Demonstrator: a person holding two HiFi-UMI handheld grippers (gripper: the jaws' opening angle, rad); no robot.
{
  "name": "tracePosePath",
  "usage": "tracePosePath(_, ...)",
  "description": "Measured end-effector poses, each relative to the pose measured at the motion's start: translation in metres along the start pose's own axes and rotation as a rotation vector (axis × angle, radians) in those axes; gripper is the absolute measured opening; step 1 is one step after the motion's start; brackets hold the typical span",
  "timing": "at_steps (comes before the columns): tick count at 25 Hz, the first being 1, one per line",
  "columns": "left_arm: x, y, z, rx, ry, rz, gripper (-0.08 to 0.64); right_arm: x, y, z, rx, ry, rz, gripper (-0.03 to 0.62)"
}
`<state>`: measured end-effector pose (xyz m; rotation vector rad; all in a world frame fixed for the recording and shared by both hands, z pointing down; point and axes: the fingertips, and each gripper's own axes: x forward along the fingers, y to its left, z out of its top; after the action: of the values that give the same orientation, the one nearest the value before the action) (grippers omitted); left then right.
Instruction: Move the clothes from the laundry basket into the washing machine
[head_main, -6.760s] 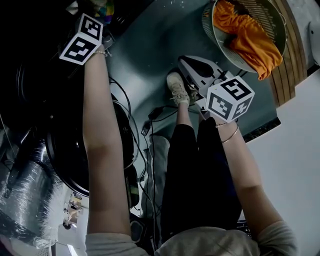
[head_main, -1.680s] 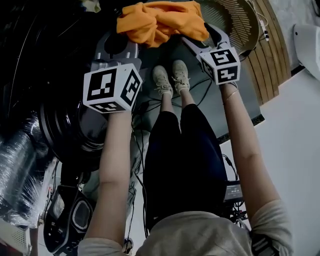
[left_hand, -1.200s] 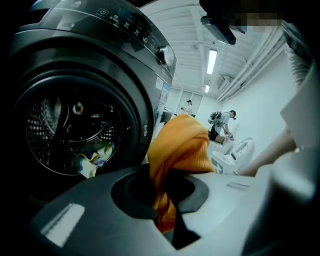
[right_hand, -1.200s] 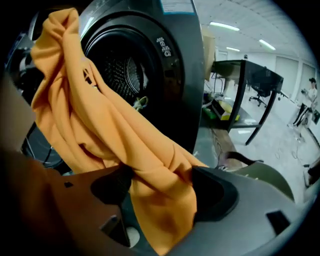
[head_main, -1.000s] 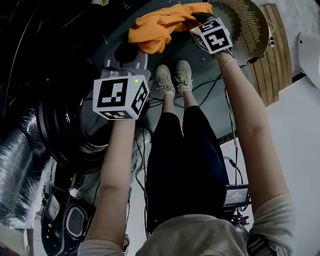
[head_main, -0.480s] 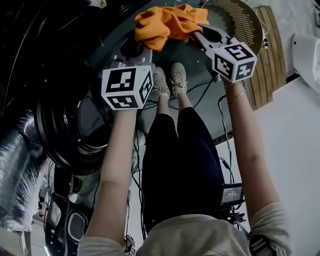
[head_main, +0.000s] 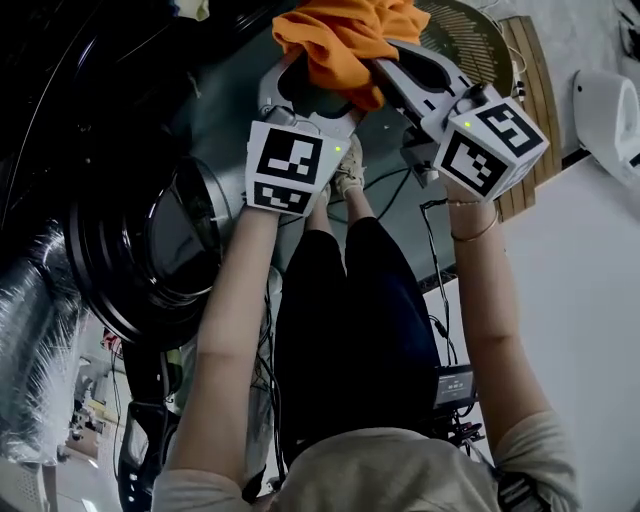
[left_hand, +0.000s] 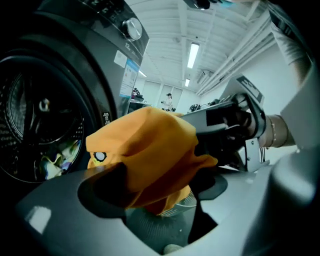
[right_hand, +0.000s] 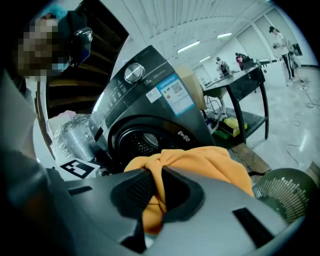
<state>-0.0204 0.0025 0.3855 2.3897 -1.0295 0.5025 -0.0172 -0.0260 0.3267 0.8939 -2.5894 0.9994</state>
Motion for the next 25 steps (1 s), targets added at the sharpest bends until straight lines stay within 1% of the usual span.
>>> tracePosePath(3, 0.006, 0.004, 0.007, 0.012, -0.006, 0.029, 0.38, 0.01, 0.012, 0.001, -0.008, -0.001, 0.015, 0.031)
tracePosePath(5, 0.005, 0.01, 0.008, 0.019, -0.011, 0.039, 0.38, 0.014, 0.015, -0.001, 0.011, 0.013, 0.035, 0.031)
tracePosePath(8, 0.003, 0.018, 0.003, 0.022, -0.001, 0.01, 0.37, 0.023, 0.025, -0.009, 0.043, 0.062, 0.108, 0.031)
tracePosePath(10, 0.002, 0.019, -0.001, 0.043, 0.009, -0.024, 0.337, 0.028, 0.032, -0.017, 0.048, 0.091, 0.14, 0.031)
tracePosePath(12, 0.0, 0.019, -0.003, 0.064, 0.0, -0.049, 0.272, 0.031, 0.036, -0.021, 0.058, 0.101, 0.16, 0.031)
tracePosePath(13, 0.0, 0.019, -0.004, 0.058, -0.009, -0.056, 0.233, 0.032, 0.037, -0.02, 0.065, 0.096, 0.165, 0.031)
tracePosePath(15, -0.002, 0.021, -0.007, 0.016, -0.02, -0.063, 0.169, 0.034, 0.036, -0.021, 0.074, 0.08, 0.16, 0.031)
tracePosePath(16, -0.003, 0.023, -0.009, 0.002, -0.019, -0.06, 0.153, 0.035, 0.035, -0.022, 0.075, 0.073, 0.155, 0.031)
tracePosePath(19, -0.006, 0.031, -0.017, 0.005, -0.006, -0.025, 0.135, 0.037, 0.034, -0.025, 0.069, 0.053, 0.142, 0.032)
tracePosePath(20, -0.008, 0.036, -0.018, -0.009, -0.009, -0.006, 0.132, 0.037, 0.034, -0.025, 0.066, 0.042, 0.134, 0.032)
tracePosePath(21, -0.01, 0.042, -0.02, -0.041, -0.017, 0.015, 0.129, 0.036, 0.032, -0.025, 0.062, 0.026, 0.116, 0.052)
tracePosePath(22, -0.013, 0.051, -0.021, -0.091, -0.028, 0.034, 0.129, 0.034, 0.027, -0.024, 0.056, 0.008, 0.084, 0.104)
tracePosePath(23, -0.016, 0.06, -0.023, -0.147, -0.041, 0.051, 0.127, 0.031, 0.021, -0.024, 0.05, -0.008, 0.042, 0.127)
tracePosePath(24, -0.019, 0.07, -0.025, -0.196, -0.051, 0.068, 0.127, 0.029, 0.015, -0.026, 0.05, -0.019, 0.003, 0.127)
tracePosePath(25, -0.023, 0.08, -0.026, -0.227, -0.056, 0.088, 0.127, 0.027, 0.009, -0.031, 0.062, -0.024, -0.025, 0.127)
